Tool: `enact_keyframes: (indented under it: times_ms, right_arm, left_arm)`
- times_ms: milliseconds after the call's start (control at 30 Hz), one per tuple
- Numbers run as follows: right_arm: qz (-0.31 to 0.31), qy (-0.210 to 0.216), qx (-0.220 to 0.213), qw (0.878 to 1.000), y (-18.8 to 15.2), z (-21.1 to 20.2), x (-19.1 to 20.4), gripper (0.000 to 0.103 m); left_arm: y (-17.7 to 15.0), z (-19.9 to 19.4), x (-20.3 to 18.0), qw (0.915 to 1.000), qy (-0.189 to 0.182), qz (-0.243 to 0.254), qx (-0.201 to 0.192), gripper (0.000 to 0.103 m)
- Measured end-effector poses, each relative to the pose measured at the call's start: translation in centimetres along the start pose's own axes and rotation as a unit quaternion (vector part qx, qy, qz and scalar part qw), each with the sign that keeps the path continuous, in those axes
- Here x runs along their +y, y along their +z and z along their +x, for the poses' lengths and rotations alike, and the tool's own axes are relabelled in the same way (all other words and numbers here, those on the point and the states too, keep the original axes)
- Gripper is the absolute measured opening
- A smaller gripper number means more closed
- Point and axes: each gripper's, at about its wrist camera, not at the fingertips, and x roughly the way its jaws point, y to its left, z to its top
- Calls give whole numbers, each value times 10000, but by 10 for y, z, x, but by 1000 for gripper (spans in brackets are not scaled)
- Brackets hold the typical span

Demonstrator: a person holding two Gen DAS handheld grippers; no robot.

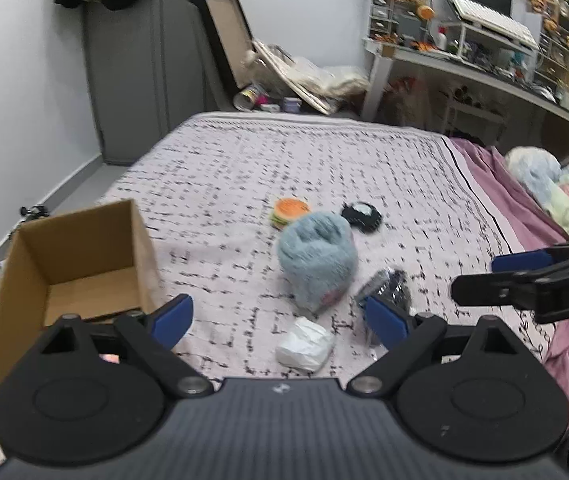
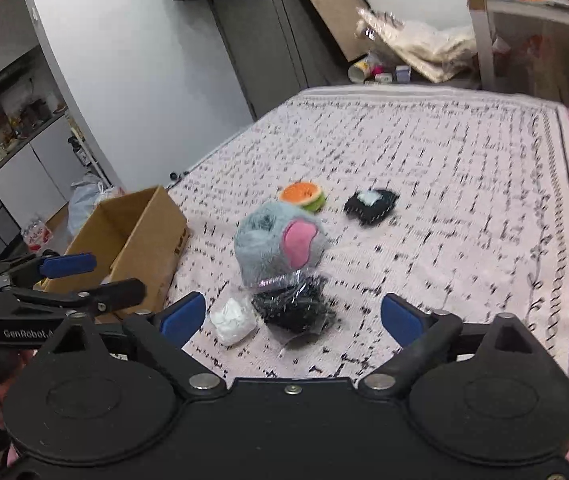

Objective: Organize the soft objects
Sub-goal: 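Grasp the white wrapped item with the left tool while the right tool grasps the black bead bag, then carry the white item with the left tool while the right tool carries the bead bag into the box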

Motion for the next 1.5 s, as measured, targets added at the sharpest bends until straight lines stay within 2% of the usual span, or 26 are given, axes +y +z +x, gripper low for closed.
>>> enact_keyframes:
  times_ms: [167, 367, 600, 700, 733, 767, 800, 833, 933, 1100, 1300, 1500]
  right_arm:
    - [-8, 104, 187, 9998, -1, 20, -1, 85]
    - [-118, 157, 489, 9986, 5, 44, 3, 83]
    - [-160, 6, 736, 9972, 6, 70, 6, 83]
    - [-191, -32, 801, 9966, 3, 80, 10, 82]
    - [-197, -53, 818, 9964, 2, 83, 11, 80]
    - [-189, -108, 849, 9962, 0, 86, 12, 73]
    - [-186, -160, 882, 9958, 1, 88, 12, 58]
    - [-188, -219, 928, 9953, 0, 90, 12, 49]
    - [-196, -299, 859, 9957, 2, 87, 13, 42]
    - [-91, -356, 693, 9969, 5, 72, 11, 41]
    - [-55, -388, 493, 9980, 9, 51, 17, 40]
    - [-70, -275, 230, 9993, 17, 29, 31, 40]
  left_arm:
    - [-11, 24, -3, 9998, -117, 118, 124, 91]
    - [-26, 58, -2, 9986, -236, 17, 476, 73]
    - [-35, 90, -5, 9978, -241, -3, 618, 72]
    - [-37, 102, -4, 9968, -335, -55, 719, 64]
    - [-37, 105, -3, 9965, -389, -101, 729, 61]
    - [-37, 107, -2, 9963, -401, -151, 740, 50]
    - [-37, 109, -1, 9963, -384, -195, 741, 49]
    - [-37, 108, -1, 9967, -346, -227, 698, 49]
    - [-37, 100, -3, 9974, -390, -164, 580, 49]
    - [-33, 85, -6, 9980, -436, -87, 450, 49]
    - [-24, 62, -2, 9983, -501, -242, 196, 49]
    - [-12, 34, 5, 9985, -408, -330, -136, 49]
